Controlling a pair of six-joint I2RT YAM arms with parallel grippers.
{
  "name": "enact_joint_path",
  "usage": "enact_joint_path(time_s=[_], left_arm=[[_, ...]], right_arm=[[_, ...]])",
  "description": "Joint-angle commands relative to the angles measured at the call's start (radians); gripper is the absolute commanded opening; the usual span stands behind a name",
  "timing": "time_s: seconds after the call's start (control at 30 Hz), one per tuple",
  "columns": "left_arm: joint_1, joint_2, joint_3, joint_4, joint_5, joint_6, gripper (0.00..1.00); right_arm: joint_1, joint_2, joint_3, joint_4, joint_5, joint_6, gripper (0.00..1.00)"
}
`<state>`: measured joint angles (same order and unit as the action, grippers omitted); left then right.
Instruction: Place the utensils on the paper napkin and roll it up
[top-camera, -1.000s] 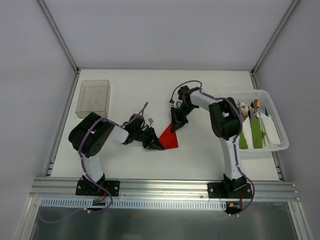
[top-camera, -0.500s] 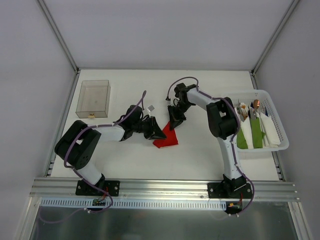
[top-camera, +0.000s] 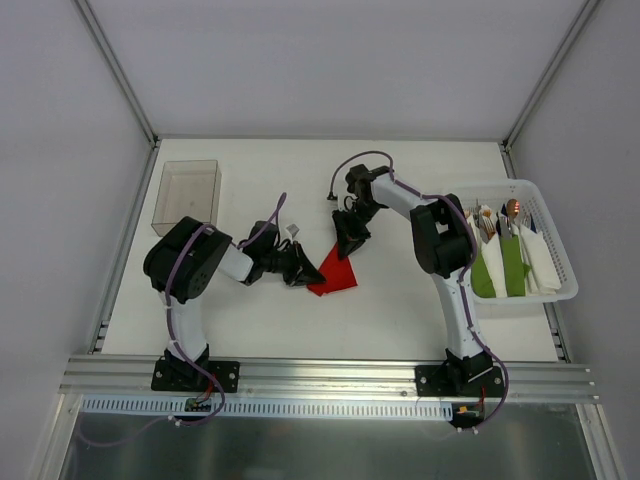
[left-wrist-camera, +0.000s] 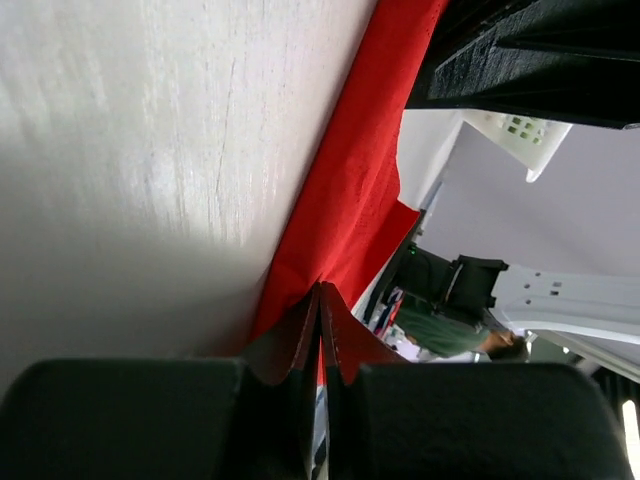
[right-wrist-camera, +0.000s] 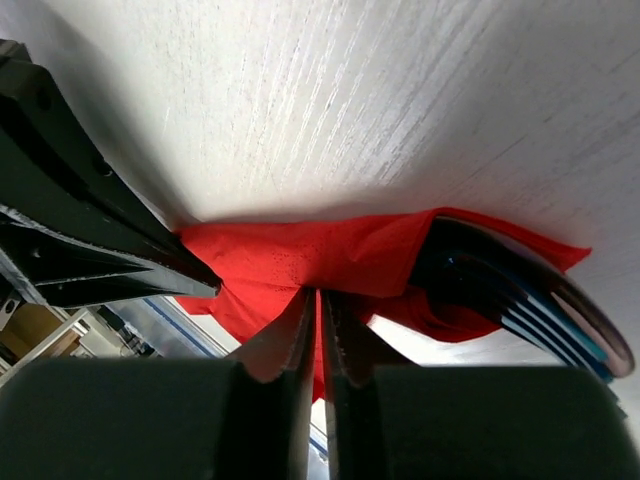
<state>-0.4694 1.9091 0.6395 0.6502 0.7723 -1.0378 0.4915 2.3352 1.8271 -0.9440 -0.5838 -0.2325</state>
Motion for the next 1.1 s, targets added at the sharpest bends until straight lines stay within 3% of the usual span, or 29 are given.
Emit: enact_joint_path(time_s=[0.0, 0.23, 0.37, 0.57, 0.63, 0.67, 0.73, 0.77, 0.8, 0.83, 1.07], left_arm=[[0.000, 0.082, -0.037, 0.017, -0.047, -0.017, 0.00], [0.002, 0.100, -0.072, -0.021, -0.114, -0.030, 0.00], [0.002, 0.113, -0.083, 0.003, -0.119, -0.054, 0.00], [0.002, 0.134, -0.093, 0.048, -0.123, -0.087, 0.00], [0.003, 0.139, -0.095, 0.054, -0.120, -0.091, 0.00], [0.002, 0.139, -0.100, 0.063, -0.123, -0.094, 0.00], [0.005, 0.143, -0.116, 0.091, -0.125, -0.113, 0.00], [0.005, 0.145, -0.119, 0.103, -0.126, -0.117, 0.00], [0.005, 0.148, -0.127, 0.111, -0.126, -0.125, 0.00], [0.008, 0.153, -0.130, 0.117, -0.128, -0.128, 0.00], [0.008, 0.162, -0.141, 0.144, -0.136, -0.148, 0.00]], right_arm=[[0.013, 0.010, 0.034, -0.009, 0.041, -0.051, 0.13], [-0.004, -0.117, 0.047, -0.025, 0.056, -0.087, 0.40], [-0.040, -0.194, 0.046, -0.022, -0.010, -0.082, 0.41], [-0.094, -0.261, -0.084, 0.117, -0.302, 0.030, 0.31], [-0.094, -0.264, -0.175, 0.221, -0.402, 0.085, 0.29], [-0.094, -0.267, -0.213, 0.275, -0.439, 0.189, 0.27], [-0.093, -0.290, -0.389, 0.546, -0.528, 0.357, 0.23], [-0.093, -0.310, -0.458, 0.671, -0.539, 0.527, 0.22], [-0.090, -0.347, -0.523, 0.888, -0.538, 0.595, 0.21], [-0.090, -0.361, -0.614, 0.968, -0.533, 0.648, 0.20], [-0.047, -0.366, -0.710, 1.178, -0.404, 0.800, 0.10]])
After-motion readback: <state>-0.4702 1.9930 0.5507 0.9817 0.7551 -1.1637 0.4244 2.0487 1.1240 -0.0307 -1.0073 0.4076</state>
